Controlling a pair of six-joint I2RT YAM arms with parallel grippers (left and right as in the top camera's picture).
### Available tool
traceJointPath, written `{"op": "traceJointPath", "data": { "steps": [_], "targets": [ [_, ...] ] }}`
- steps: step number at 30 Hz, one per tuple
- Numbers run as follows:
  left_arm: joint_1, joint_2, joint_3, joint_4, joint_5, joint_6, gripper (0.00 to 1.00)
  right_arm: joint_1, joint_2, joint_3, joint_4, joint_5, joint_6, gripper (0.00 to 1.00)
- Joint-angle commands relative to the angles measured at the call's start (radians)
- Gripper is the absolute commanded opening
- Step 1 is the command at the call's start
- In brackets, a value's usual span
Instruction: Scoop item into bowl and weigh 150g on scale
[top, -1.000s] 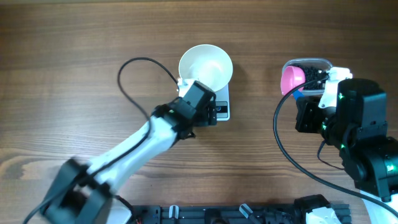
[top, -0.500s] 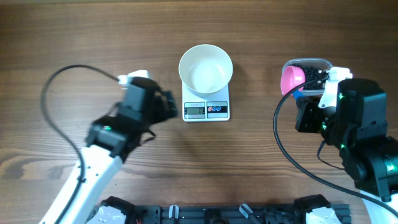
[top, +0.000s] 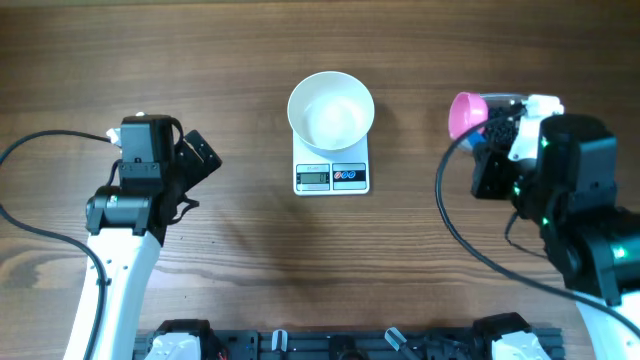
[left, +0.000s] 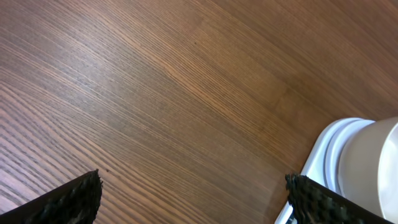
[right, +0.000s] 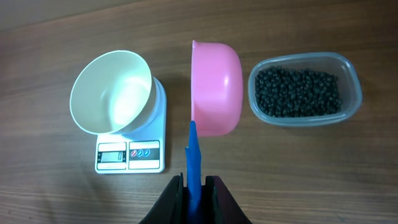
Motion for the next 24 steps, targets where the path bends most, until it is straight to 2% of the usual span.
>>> {"op": "traceJointPath", "data": {
  "steps": [1, 4, 6, 8, 11, 17, 24],
  "targets": [
    [0.006, 0.007, -0.005, -0.001, -0.003, 0.019, 1.00, -0.003, 0.054, 0.027, 0.009, 0.025, -0.020, 0.04],
    [0.005, 0.007, -0.005, -0.001, -0.003, 0.019, 1.00, -0.003, 0.095, 0.027, 0.011, 0.016, -0.006, 0.04],
    [0.006, 0.007, -0.005, -0.001, -0.003, 0.019, 1.00, -0.003, 0.109, 0.027, 0.031, 0.016, 0.059, 0.04],
    [0.006, 0.007, -0.005, -0.001, -0.003, 0.019, 1.00, -0.003, 0.110, 0.027, 0.072, 0.016, 0.116, 0.04],
    [0.006, 0.007, -0.005, -0.001, -0.003, 0.019, 1.00, -0.003, 0.095, 0.028, 0.176, 0.018, 0.125, 0.04],
    [0.005, 0.007, -0.005, -0.001, -0.003, 0.019, 1.00, -0.003, 0.064, 0.028, 0.382, 0.018, 0.020, 0.04],
    [0.005, 0.007, -0.005, -0.001, -0.003, 0.019, 1.00, -0.010, 0.065, 0.028, 0.518, 0.113, -0.160, 0.04]
  ]
}}
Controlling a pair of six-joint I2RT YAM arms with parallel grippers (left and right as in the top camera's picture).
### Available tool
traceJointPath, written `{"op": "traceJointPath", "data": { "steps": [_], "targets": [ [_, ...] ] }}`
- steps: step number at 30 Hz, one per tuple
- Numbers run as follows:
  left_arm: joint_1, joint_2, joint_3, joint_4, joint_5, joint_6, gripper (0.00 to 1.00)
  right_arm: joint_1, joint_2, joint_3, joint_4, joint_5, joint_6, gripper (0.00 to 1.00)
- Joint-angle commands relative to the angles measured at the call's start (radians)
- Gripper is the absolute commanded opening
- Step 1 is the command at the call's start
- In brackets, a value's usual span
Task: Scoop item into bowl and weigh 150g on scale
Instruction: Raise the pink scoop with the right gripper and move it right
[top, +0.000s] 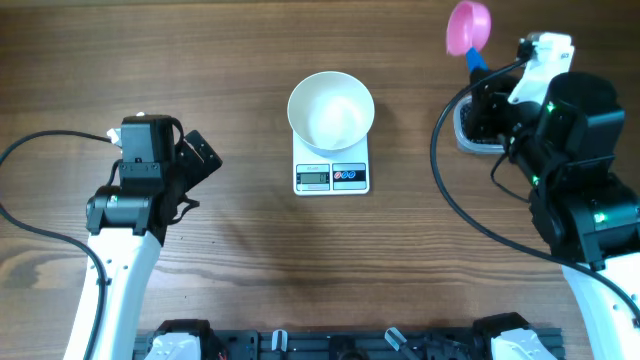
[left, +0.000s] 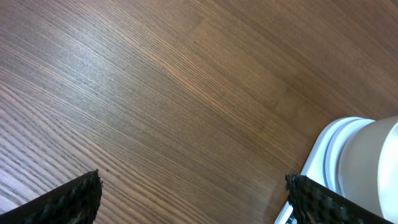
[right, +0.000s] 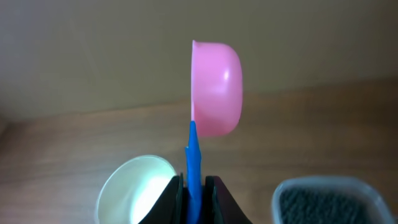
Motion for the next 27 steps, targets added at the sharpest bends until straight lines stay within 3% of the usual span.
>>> {"op": "traceJointPath", "data": {
  "steps": [1, 10, 16, 20, 27],
  "targets": [
    [0.006, 0.006, -0.004, 0.000, -0.003, 0.019, 1.00, -0.014, -0.012, 0.023, 0.065, 0.116, -0.137, 0.04],
    [0.005, 0.006, -0.004, 0.000, -0.003, 0.019, 1.00, -0.171, -0.011, 0.023, 0.132, 0.188, -0.141, 0.04],
    [0.005, 0.006, -0.004, 0.000, -0.003, 0.019, 1.00, -0.305, -0.008, 0.023, 0.130, 0.188, -0.026, 0.04],
    [0.006, 0.006, -0.004, 0.000, -0.003, 0.019, 1.00, -0.364, -0.006, 0.023, 0.073, 0.188, -0.025, 0.04],
    [0.005, 0.006, -0.004, 0.000, -0.003, 0.019, 1.00, -0.372, 0.002, 0.023, -0.079, 0.188, 0.264, 0.04]
  ]
}}
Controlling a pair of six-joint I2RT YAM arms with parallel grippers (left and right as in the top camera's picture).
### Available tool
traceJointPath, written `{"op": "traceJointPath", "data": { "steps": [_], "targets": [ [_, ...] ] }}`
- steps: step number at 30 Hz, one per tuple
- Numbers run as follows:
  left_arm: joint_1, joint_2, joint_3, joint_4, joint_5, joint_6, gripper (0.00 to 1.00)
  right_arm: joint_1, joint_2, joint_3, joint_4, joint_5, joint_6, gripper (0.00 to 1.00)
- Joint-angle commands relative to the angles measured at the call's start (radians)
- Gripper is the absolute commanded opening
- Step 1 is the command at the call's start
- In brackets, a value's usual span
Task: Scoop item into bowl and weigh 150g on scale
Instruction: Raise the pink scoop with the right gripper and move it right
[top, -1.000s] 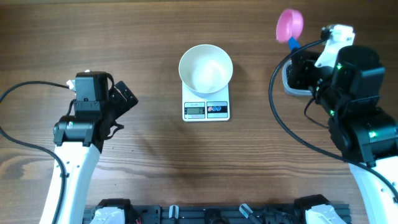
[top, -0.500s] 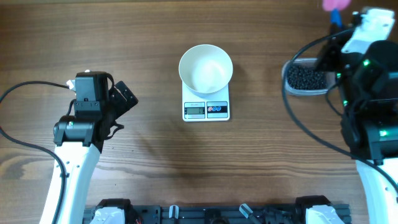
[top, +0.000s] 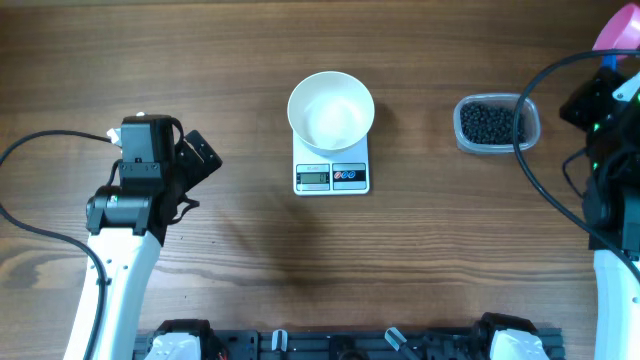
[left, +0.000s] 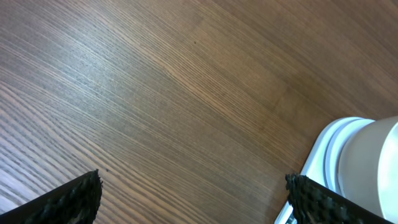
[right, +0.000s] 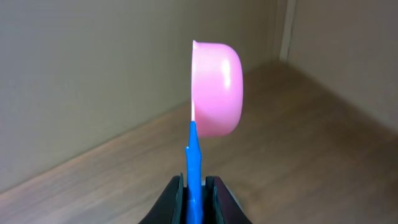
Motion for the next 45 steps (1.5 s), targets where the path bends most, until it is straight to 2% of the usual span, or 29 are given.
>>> {"op": "traceJointPath", "data": {
  "steps": [1, 6, 12, 17, 23, 29, 33, 37, 40, 42, 45],
  "targets": [
    [0.006, 0.006, -0.004, 0.000, -0.003, 0.019, 1.00, -0.002, 0.002, 0.022, -0.055, 0.013, 0.257, 0.04],
    [0.006, 0.006, -0.004, 0.000, -0.003, 0.019, 1.00, -0.002, 0.002, 0.022, -0.090, 0.010, 0.462, 0.04],
    [0.006, 0.006, -0.004, 0.000, -0.003, 0.019, 1.00, -0.002, 0.002, 0.022, -0.090, 0.010, 0.604, 0.04],
    [0.005, 0.006, -0.004, 0.000, -0.003, 0.019, 1.00, -0.002, 0.002, 0.022, -0.090, 0.010, 0.659, 0.04],
    [0.006, 0.006, -0.004, 0.000, -0.003, 0.019, 1.00, -0.002, 0.008, 0.022, -0.071, 0.017, 0.658, 0.04],
    [0.006, 0.006, -0.004, 0.000, -0.003, 0.019, 1.00, -0.002, 0.019, 0.022, -0.065, 0.128, 0.648, 0.04],
    [0.006, 0.006, -0.004, 0.000, -0.003, 0.019, 1.00, -0.002, 0.026, 0.022, -0.064, 0.219, 0.545, 0.04],
    [0.005, 0.006, -0.004, 0.000, -0.003, 0.019, 1.00, -0.002, 0.042, 0.022, -0.065, 0.306, 0.313, 0.04],
    [0.006, 0.006, -0.004, 0.000, -0.003, 0.019, 1.00, -0.002, 0.060, 0.022, -0.071, 0.288, 0.146, 0.04],
    [0.006, 0.006, -0.004, 0.000, -0.003, 0.019, 1.00, -0.002, 0.074, 0.022, -0.080, 0.285, 0.089, 0.04],
    [0.005, 0.006, -0.004, 0.000, -0.003, 0.019, 1.00, -0.002, 0.085, 0.022, -0.081, 0.248, 0.076, 0.04]
  ]
}}
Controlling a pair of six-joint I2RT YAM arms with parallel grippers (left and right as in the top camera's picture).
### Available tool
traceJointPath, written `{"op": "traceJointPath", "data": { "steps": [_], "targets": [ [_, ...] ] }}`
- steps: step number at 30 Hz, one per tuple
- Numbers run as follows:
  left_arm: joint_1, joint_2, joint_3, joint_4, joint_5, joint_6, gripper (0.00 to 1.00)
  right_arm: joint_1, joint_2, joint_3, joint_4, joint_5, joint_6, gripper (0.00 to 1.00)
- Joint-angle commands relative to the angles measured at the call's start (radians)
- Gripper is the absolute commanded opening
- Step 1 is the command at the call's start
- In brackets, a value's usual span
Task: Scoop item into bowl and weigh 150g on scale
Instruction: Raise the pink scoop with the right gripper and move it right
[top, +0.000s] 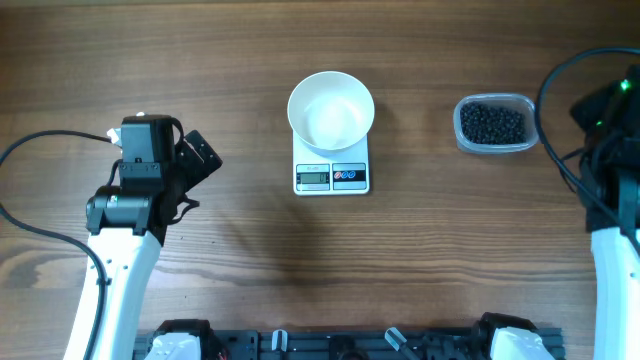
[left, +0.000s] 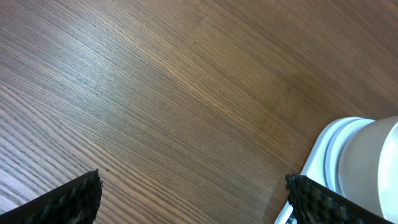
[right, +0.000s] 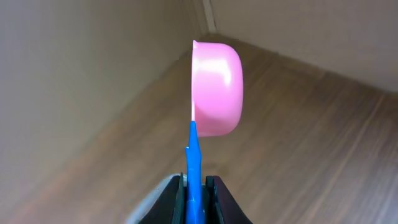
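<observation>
A white bowl (top: 331, 110) stands on the white scale (top: 331, 176) at the table's middle. To its right lies a clear tub of dark beans (top: 493, 124). In the right wrist view my right gripper (right: 196, 186) is shut on the blue handle (right: 193, 155) of a pink scoop (right: 216, 88), held on edge against blurred floor and wall. The scoop is outside the overhead view; only the right arm (top: 610, 150) shows at the right edge. My left gripper (left: 189, 199) is open over bare wood, left of the scale (left: 326, 158) and bowl (left: 373, 168).
The left arm (top: 140, 180) rests at the table's left with its cable looping off the left edge. The right arm's cable (top: 545, 130) curves beside the bean tub. Brown wooden tabletop (top: 250, 250) lies in front of the scale.
The scoop, then at the top right corner of the overhead view, is now out of that view. The right wrist has turned, showing different background. The left arm has not moved.
My right gripper first held the scoop low between the bowl and the bean tub. Then the scoop was farther back, with the arm over the tub. Later the arm stood at the right edge, tub uncovered. Now the scoop points away from the table.
</observation>
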Motion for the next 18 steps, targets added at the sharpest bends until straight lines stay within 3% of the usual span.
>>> {"op": "traceJointPath", "data": {
  "steps": [1, 18],
  "targets": [
    [0.005, 0.006, -0.004, 0.000, -0.003, 0.019, 1.00, -0.002, 0.017, 0.022, 0.007, -0.023, -0.122, 0.04],
    [0.006, 0.006, -0.004, 0.000, -0.003, 0.019, 1.00, -0.002, 0.072, 0.022, 0.209, -0.055, -0.124, 0.04]
  ]
}}
